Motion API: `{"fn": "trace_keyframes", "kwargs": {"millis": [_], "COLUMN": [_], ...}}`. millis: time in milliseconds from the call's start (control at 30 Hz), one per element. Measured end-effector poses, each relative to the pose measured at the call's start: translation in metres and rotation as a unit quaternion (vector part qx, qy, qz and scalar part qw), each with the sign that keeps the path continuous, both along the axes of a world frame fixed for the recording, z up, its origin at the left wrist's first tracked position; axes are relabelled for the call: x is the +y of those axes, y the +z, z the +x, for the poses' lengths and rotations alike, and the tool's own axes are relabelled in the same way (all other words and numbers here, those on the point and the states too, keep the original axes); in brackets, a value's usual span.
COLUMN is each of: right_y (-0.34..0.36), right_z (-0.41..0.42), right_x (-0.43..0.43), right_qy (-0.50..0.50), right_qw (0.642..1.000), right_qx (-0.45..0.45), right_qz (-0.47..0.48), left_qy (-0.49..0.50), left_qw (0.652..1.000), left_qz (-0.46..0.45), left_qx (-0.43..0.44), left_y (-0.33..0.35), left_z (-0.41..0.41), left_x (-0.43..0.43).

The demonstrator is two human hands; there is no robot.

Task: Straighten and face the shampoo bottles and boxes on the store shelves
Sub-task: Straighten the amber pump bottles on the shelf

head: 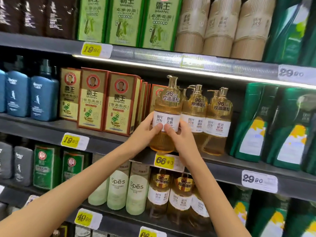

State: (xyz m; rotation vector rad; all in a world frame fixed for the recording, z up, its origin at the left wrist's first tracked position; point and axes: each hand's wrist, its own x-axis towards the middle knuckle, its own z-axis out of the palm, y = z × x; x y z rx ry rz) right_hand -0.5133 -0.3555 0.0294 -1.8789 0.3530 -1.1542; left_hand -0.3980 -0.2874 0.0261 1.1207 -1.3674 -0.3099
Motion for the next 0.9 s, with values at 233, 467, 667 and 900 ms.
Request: {"fn": "trace_keyframes", "kwargs": {"millis": [233, 467, 667, 900], "right_y": [-0.012, -0.028, -0.029, -0.032], "right_z": [0.005, -0.018, -0.029, -0.031], "right_x": [-0.006, -0.013, -0.014, -0.016], "right_qy": [0.004, -0.051, -0.054, -0.046], "right_qw": [1.0, 0.998, 0.998, 0.998], "right_qx": [-0.015, 0.037, 0.031, 0.027], "right_qz": [0.012, 0.024, 0.02, 0.021], "left_qy": [0.038, 0.077, 0.103, 0.086], "left_qw": [0.996, 0.993, 0.987, 0.983], "left_qz": [0.011, 0.061, 0.1, 0.145], "left_qx": [-0.076, -0.07, -0.068, -0.073], "left_y": [-0.017, -0.015, -0.008, -0.005], "left_z": [0.006, 0.01, 0.007, 0.013], "left_x": [-0.013, -0.028, -0.044, -0.053]}}
